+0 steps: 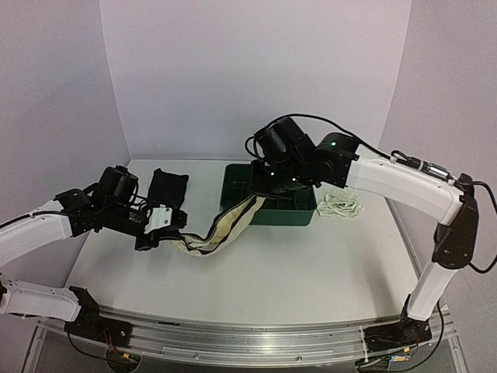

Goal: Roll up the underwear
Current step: Flatten out the underwear at the center of the board.

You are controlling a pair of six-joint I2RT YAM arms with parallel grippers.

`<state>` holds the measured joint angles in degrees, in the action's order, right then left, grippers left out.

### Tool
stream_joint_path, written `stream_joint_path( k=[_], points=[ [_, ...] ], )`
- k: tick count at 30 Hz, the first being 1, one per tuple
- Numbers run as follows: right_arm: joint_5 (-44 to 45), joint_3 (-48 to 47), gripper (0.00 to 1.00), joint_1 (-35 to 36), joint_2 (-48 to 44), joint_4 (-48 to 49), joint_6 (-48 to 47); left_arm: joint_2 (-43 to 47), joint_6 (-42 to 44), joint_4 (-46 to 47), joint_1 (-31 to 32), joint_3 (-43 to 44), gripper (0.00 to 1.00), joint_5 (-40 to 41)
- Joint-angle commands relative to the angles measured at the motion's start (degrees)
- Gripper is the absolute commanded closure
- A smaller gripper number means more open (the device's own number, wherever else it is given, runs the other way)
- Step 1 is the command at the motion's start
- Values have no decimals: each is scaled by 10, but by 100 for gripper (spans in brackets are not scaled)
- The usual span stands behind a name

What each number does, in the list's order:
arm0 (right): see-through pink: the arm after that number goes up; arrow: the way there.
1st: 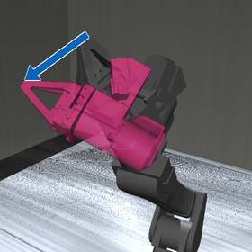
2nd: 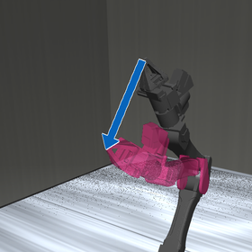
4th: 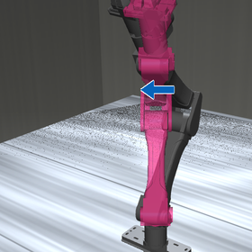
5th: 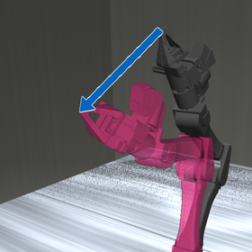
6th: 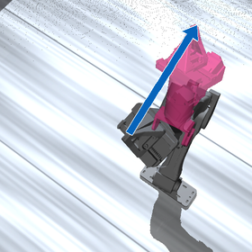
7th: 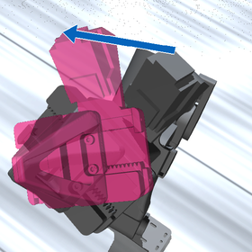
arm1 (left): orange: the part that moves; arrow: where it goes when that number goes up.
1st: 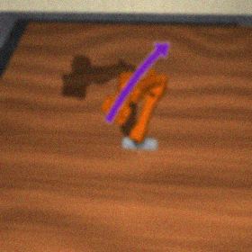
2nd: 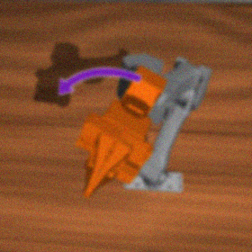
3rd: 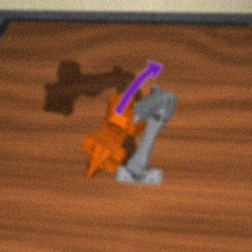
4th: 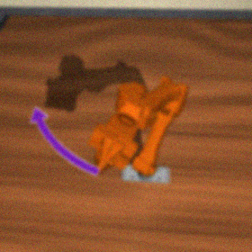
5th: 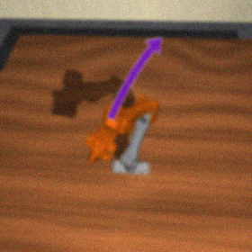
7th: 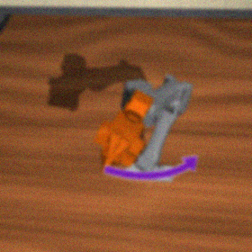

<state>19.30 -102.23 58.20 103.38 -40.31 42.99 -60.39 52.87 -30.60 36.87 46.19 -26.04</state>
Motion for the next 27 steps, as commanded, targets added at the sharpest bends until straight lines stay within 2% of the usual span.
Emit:
stream_joint_path(
  k=[1,5,8,11,14,19,21,23,27],
  points=[
    [-3,18,100,-10,17,-6,27,-13,-62,-2,-49,54,100,-22],
    [-48,-53,100,-55,49,3,19,-65,-61,-3,-145,133,100,-75],
    [-60,-95,100,-60,60,15,-16,-78,-33,-3,-165,170,100,-88],
    [-88,-85,100,-60,54,36,-30,-75,-28,6,-165,176,100,-104],
    [-123,-14,100,-60,28,93,-27,-72,-30,8,-165,166,100,-117],
    [-156,197,100,-48,-42,226,-38,-46,29,-31,-153,102,100,-153],
    [-160,256,100,-39,-53,251,-64,-33,56,-65,-123,74,100,-165],
    [-170,328,100,-27,-49,278,-84,-30,64,-79,-64,27,100,-146],
    [-206,371,100,5,-3,299,-115,-51,84,-70,3,-48,100,-122]
  ],
)
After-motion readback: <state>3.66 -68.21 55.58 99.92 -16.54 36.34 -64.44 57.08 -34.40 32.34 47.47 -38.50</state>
